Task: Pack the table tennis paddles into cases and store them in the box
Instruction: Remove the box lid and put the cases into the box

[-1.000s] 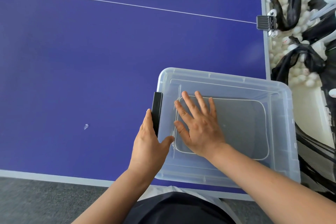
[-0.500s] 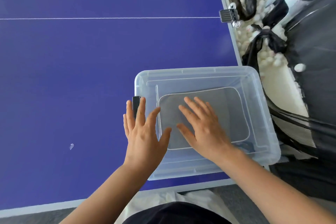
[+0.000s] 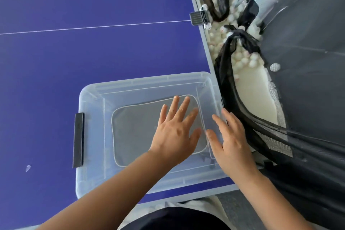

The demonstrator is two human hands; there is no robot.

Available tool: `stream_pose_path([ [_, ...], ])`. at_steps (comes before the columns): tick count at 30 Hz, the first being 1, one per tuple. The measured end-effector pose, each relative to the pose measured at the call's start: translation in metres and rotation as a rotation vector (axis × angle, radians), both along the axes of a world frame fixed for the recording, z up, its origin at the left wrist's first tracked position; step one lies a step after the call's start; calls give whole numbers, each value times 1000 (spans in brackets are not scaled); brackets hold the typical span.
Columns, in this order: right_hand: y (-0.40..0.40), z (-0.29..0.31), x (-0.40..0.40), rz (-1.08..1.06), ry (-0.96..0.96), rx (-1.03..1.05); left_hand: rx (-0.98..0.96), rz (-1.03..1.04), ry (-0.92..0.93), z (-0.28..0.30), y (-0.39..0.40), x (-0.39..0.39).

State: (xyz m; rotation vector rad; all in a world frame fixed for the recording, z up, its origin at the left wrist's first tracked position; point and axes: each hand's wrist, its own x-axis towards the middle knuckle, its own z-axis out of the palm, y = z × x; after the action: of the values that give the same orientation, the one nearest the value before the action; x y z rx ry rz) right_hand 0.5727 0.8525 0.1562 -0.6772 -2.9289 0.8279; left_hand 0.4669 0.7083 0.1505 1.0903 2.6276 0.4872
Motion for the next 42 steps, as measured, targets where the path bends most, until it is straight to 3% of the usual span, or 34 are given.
stream_pose_path([
  [7,30,-8,-1,-132,-43,-148,-209,-82,80,-8,38,-12],
  [14,42,-17,-10,-314,-260,-500,-202,-46,90,-13,40,-11],
  [17,43,-16,-14,-359,-266,-588,-203,-45,83,-14,41,-11],
  [31,27,-8,-6,-314,-7,-214,-162,-28,99,-15,39,-11],
  [42,16,-11,-7,-316,-58,-281,-146,-30,119,-18,40,-10],
])
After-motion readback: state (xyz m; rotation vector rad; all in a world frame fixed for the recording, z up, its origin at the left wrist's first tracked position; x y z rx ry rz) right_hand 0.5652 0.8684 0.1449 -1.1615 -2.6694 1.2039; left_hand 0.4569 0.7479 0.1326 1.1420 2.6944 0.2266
